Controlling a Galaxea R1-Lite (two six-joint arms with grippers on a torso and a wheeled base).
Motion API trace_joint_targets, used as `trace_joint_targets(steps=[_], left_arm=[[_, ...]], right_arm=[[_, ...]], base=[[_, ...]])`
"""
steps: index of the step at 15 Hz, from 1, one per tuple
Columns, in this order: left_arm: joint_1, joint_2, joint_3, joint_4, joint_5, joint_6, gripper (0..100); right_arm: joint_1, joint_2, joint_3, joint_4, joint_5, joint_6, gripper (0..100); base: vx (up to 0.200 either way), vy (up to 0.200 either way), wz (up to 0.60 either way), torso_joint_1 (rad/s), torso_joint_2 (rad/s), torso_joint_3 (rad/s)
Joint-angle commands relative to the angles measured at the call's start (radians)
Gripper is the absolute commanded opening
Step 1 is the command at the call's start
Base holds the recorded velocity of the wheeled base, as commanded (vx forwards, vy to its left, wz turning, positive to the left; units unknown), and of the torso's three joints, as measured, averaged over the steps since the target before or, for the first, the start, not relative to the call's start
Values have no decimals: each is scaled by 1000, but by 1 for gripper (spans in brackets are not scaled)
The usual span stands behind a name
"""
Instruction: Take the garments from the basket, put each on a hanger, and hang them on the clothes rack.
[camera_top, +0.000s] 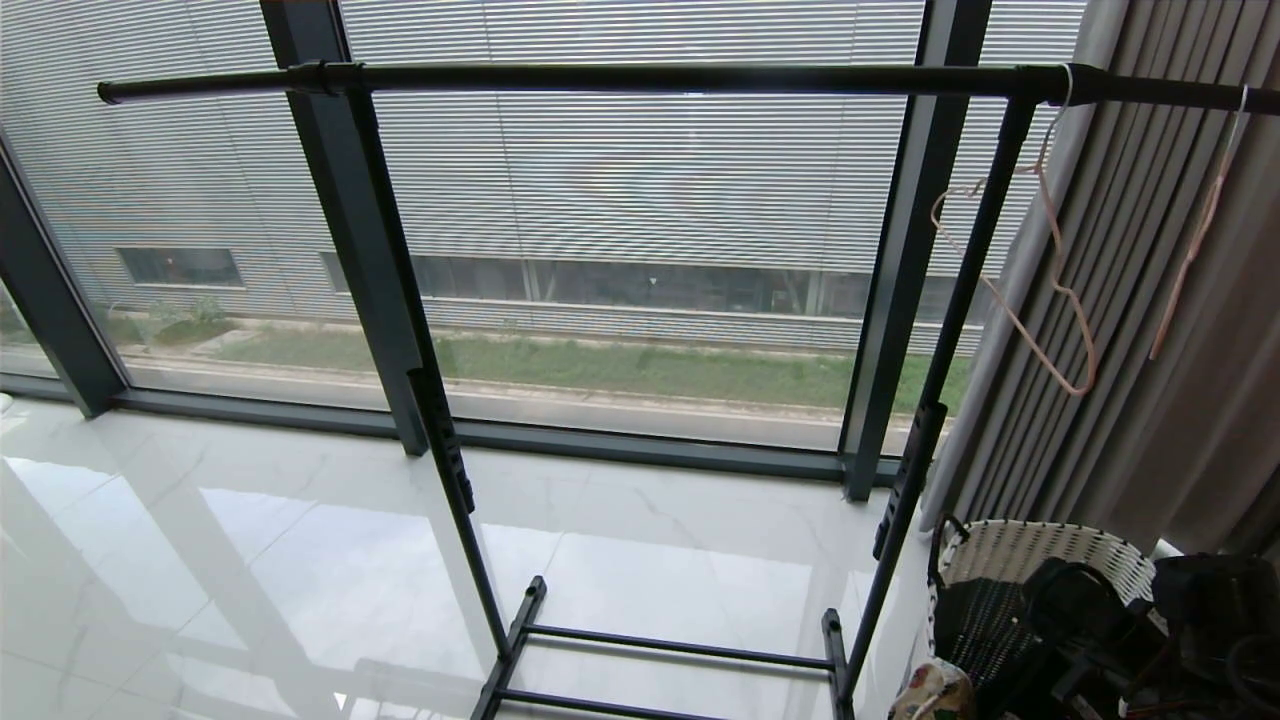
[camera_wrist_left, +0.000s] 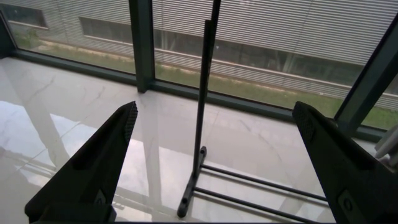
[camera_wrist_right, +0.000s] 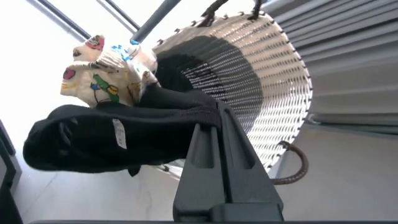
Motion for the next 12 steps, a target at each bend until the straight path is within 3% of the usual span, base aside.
trace_joint_targets(steps=[1, 4, 5, 6, 12], left_arm=[[0, 0, 0, 0, 0, -1, 100], [0, 0, 0, 0, 0, -3, 100], [0, 0, 0, 0, 0, -4, 100], [0, 0, 0, 0, 0, -4, 100], [0, 0, 0, 0, 0, -6, 100]], right_arm=[[-2, -368, -62, 252, -7, 0, 0], [4, -679, -344, 869, 1, 6, 0], [9, -725, -416, 1002, 4, 13, 0], [16, -750, -453, 1050, 4, 24, 0], [33, -737, -500, 1051, 6, 32, 0]], base=[[0, 0, 0, 0, 0, 0], [0, 0, 0, 0, 0, 0], [-200, 0, 0, -7, 2, 2], [-200, 0, 0, 7, 2, -2], [-200, 0, 0, -1, 1, 4]])
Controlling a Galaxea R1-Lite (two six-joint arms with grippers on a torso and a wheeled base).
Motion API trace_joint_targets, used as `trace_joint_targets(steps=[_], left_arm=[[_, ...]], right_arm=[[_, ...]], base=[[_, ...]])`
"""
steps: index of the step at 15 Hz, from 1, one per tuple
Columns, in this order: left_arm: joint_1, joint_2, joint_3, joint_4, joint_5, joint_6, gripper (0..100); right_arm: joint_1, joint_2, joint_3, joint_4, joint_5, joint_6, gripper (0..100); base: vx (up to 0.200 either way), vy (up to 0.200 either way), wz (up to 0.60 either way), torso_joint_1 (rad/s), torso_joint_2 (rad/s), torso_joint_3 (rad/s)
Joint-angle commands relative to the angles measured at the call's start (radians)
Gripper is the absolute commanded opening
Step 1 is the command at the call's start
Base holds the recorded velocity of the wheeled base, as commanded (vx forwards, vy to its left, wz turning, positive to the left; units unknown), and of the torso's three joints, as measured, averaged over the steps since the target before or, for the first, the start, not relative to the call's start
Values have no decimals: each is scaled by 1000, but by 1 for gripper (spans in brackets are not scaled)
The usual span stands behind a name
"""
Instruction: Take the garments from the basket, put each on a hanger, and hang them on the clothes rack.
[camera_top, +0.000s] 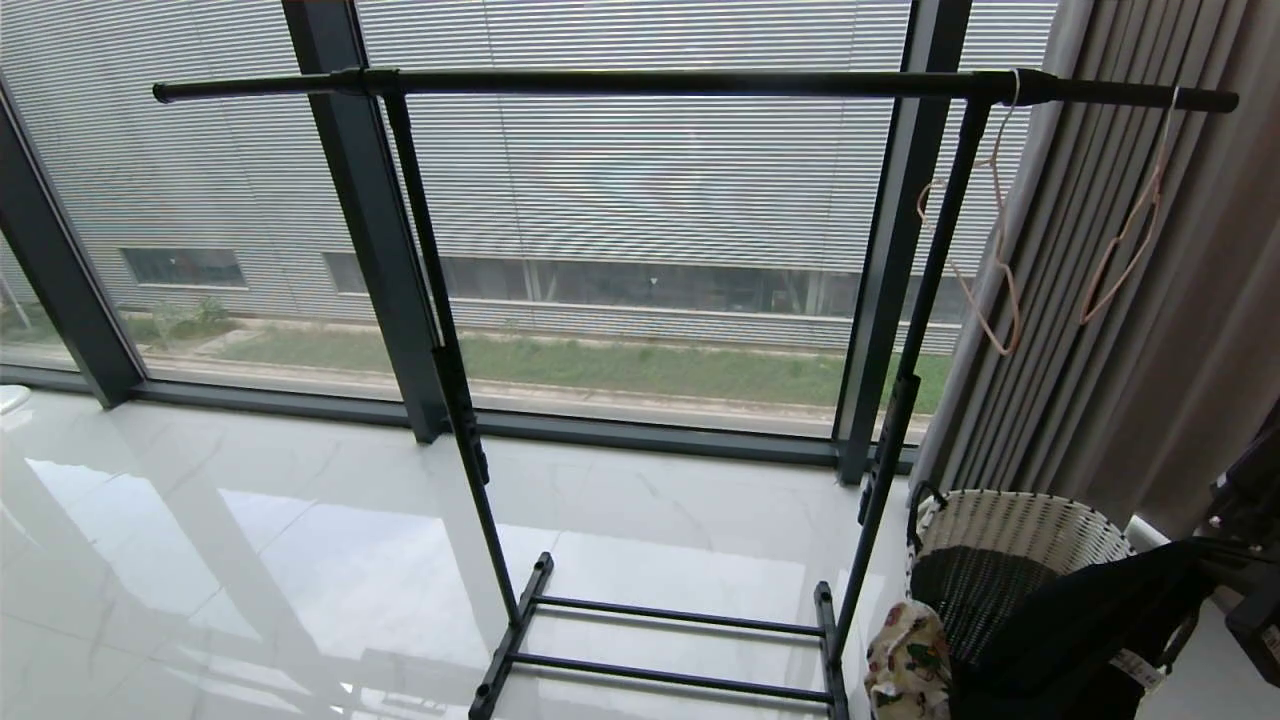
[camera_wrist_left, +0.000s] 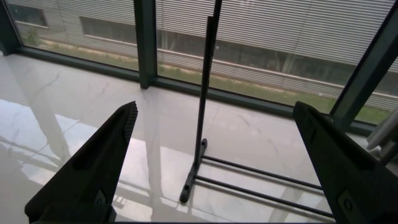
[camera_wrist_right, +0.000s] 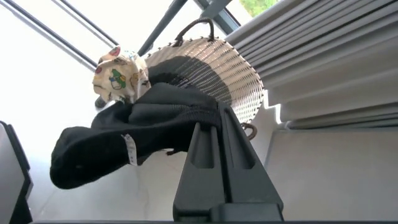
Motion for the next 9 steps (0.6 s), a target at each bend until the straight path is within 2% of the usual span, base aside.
trace_joint_targets(steps=[1, 4, 9], left_arm=[[0, 0, 0, -1, 0, 0, 100], [0, 0, 0, -1, 0, -3, 100], [0, 0, 0, -1, 0, 2, 100]], right_arm=[[8, -3, -18, 0, 2, 1, 0], [48, 25, -47, 0, 2, 45, 0], [77, 76, -102, 3, 4, 50, 0]], base=[[-200, 0, 0, 2, -2, 2], [-200, 0, 0, 7, 2, 4], [-200, 0, 0, -1, 3, 5]])
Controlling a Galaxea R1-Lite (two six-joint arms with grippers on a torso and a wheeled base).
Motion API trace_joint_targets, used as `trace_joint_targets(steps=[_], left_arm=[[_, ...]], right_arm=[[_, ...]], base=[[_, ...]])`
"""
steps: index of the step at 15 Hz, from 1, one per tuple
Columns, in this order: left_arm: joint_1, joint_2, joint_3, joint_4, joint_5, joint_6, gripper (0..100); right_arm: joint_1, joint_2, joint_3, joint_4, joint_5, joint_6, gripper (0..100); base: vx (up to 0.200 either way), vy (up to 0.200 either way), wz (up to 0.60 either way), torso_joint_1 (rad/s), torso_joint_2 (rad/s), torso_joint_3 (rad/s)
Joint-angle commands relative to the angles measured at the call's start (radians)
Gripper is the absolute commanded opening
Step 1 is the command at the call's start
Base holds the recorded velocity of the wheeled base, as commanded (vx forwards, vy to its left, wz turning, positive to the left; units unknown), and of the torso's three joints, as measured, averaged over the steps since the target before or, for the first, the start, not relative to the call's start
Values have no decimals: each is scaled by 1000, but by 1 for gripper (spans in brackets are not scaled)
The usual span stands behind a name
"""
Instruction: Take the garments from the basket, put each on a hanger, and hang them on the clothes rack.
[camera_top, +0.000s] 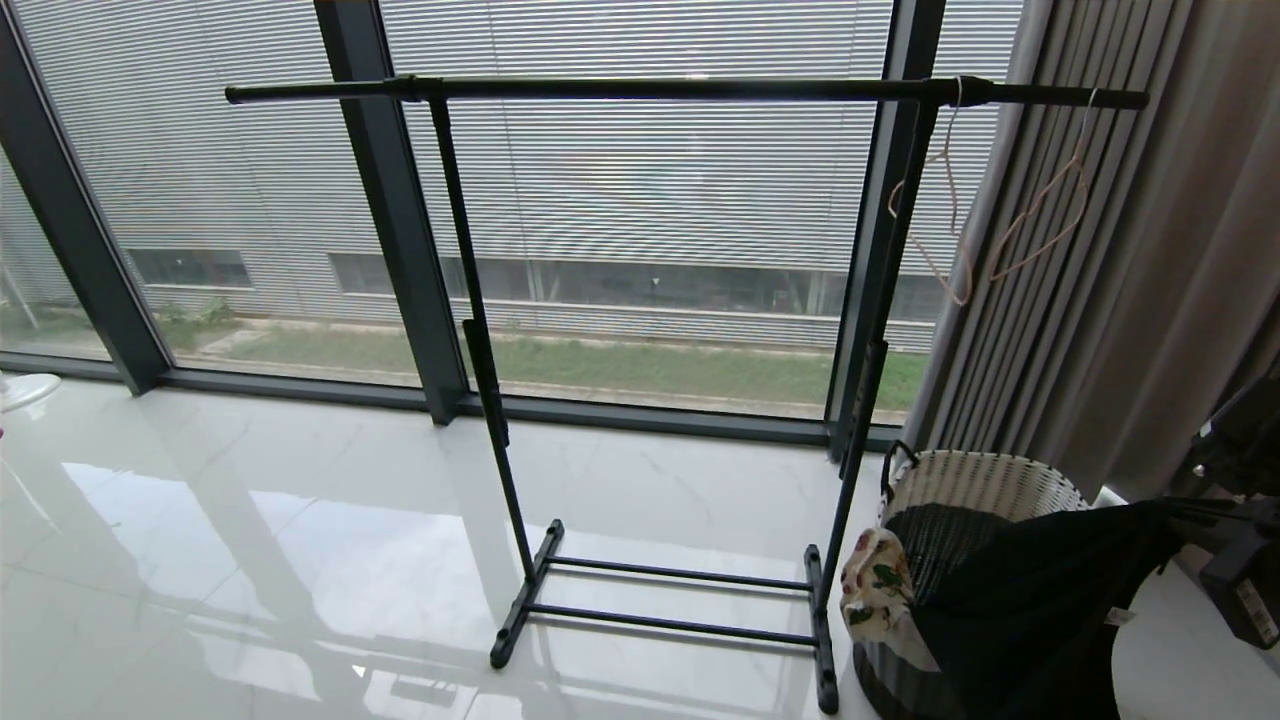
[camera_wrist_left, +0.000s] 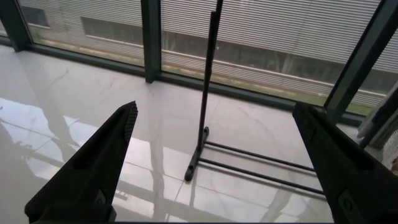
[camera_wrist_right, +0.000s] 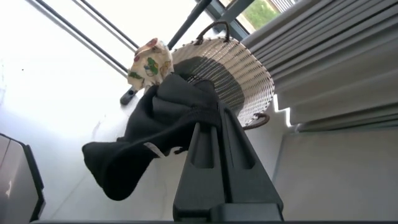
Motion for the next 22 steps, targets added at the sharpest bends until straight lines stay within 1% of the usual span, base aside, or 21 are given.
trace_joint_targets(steps=[1, 2, 3, 4, 5, 8, 10, 11, 12, 13, 14, 15, 16, 17, 18, 19, 21, 22], left_arm=[[0, 0, 0, -1, 0, 10, 100], [0, 0, 0, -1, -5, 43, 100], [2, 0, 0, -1, -31, 67, 100], [2, 0, 0, -2, -75, 118, 100], [-1, 0, 0, -1, -89, 132, 100], [-3, 0, 0, -2, -107, 135, 100], [-3, 0, 0, -2, -143, 135, 100], [-6, 9, -20, -18, -153, 129, 100], [-43, 158, -152, -59, -153, 69, 100], [-66, 399, -293, -145, -152, -31, 100], [-63, 592, -410, -258, -150, -88, 100], [-74, 761, -497, -347, -153, -92, 100], [-136, 908, -575, -381, -157, -95, 100], [-184, 976, -612, -383, -155, -97, 100], [-262, 1091, -681, -383, -146, -98, 100], [-386, 1278, -804, -383, -134, -97, 100], [-515, 1483, -939, -383, -121, -101, 100], [-586, 1563, -977, -383, -123, -111, 100]], right_arm=[[9, 38, -28, 4, 1, -2, 0], [17, 58, -45, 4, 1, -2, 0], [20, 80, -65, 4, 1, -2, 0], [23, 112, -92, 4, 1, -2, 0], [24, 140, -120, 4, 1, -2, 0], [53, 207, -175, 3, 39, -1, 0], [60, 238, -213, 3, 56, 1, 0], [60, 252, -235, 1, 75, 1, 0], [60, 261, -259, 1, 96, 2, 0], [60, 275, -281, 1, 110, 6, 0], [64, 287, -295, 1, 138, 25, 0], [70, 304, -316, 1, 168, 39, 0], [72, 319, -333, 0, 190, 50, 0], [72, 328, -344, -2, 199, 52, 0], [73, 342, -364, -2, 214, 56, 0], [84, 356, -401, -3, 245, 73, 0], [122, 371, -444, -5, 262, 119, 0], [141, 379, -457, -5, 263, 139, 0]], base=[[0, 0, 0, 0, 0, 0], [0, 0, 0, 0, 0, 0], [0, 0, 0, 0, 0, 0], [0, 0, 0, 0, 0, 0], [0, 0, 0, 0, 0, 0], [0, 0, 0, 0, 0, 0], [0, 0, 0, 0, 0, 0], [0, 0, 0, 0, 0, 0], [0, 0, 0, 0, 0, 0], [0, 0, 0, 0, 0, 0], [0, 0, 0, 0, 0, 0], [0, 0, 0, 0, 0, 0], [0, 0, 0, 0, 0, 0], [0, 0, 0, 0, 0, 0], [0, 0, 0, 0, 0, 0], [0, 0, 0, 0, 0, 0], [0, 0, 0, 0, 0, 0], [0, 0, 0, 0, 0, 0]])
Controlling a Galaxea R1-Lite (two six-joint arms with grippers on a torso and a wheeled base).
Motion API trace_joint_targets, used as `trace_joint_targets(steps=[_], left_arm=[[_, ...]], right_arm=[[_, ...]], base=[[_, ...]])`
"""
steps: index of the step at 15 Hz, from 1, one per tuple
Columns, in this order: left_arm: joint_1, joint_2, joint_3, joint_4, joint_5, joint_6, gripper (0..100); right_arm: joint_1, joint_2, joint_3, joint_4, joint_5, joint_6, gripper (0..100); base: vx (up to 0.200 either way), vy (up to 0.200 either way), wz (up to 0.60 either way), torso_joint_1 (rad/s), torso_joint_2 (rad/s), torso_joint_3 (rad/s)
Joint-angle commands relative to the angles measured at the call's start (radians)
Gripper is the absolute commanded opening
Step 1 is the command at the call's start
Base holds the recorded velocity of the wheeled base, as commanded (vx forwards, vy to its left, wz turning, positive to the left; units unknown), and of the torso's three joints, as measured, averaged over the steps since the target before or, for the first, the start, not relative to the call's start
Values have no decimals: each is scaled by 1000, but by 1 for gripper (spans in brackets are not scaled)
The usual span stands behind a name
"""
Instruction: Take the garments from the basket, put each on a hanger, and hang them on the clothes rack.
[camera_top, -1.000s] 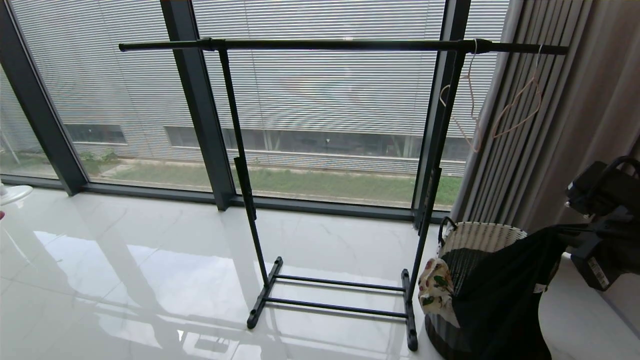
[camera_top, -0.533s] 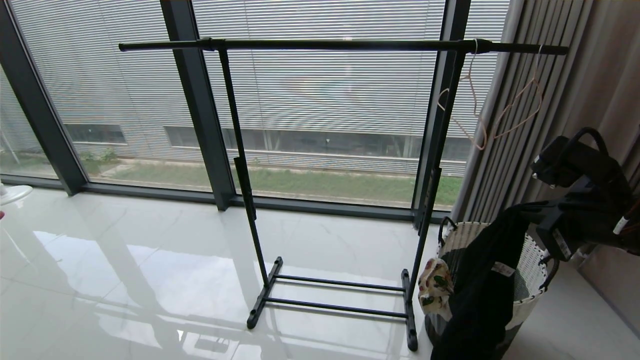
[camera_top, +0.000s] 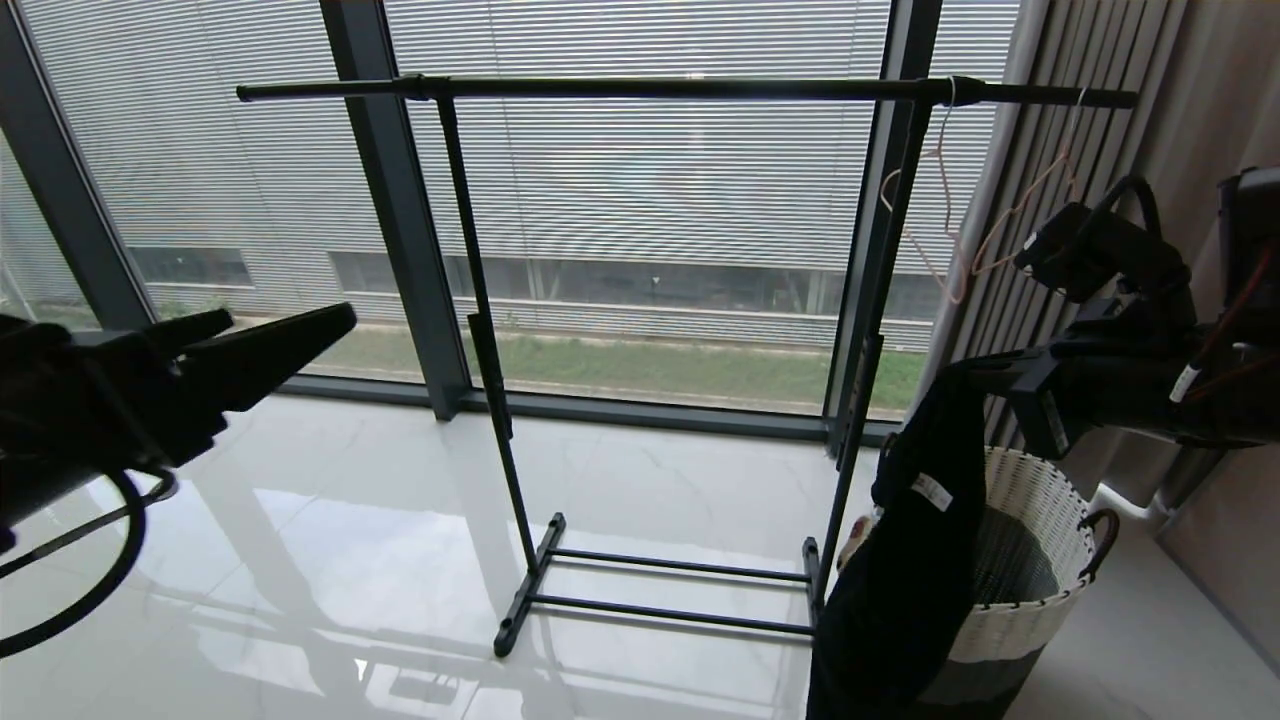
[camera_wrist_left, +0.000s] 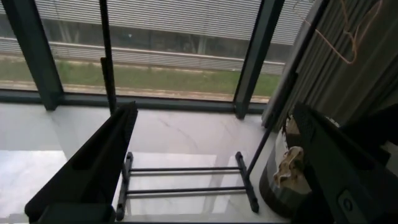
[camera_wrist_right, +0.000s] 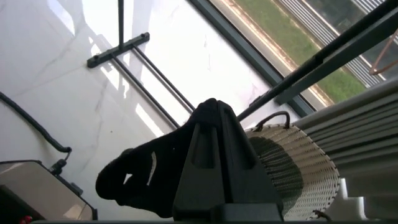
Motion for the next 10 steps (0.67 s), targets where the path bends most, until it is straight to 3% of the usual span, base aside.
trace_joint_targets(steps=[1, 6, 10], left_arm=[[-321, 513, -283, -44, 12, -42, 100], [-534, 714, -341, -44, 10, -134, 100], [-539, 848, -401, -44, 4, -136, 100]], right_arm=[[28, 21, -25, 0, 1, 6, 0], [44, 19, -31, 0, 29, 9, 0], [54, 16, -30, 0, 58, 10, 0]], base=[[0, 0, 0, 0, 0, 0], [0, 0, 0, 0, 0, 0], [0, 0, 0, 0, 0, 0]])
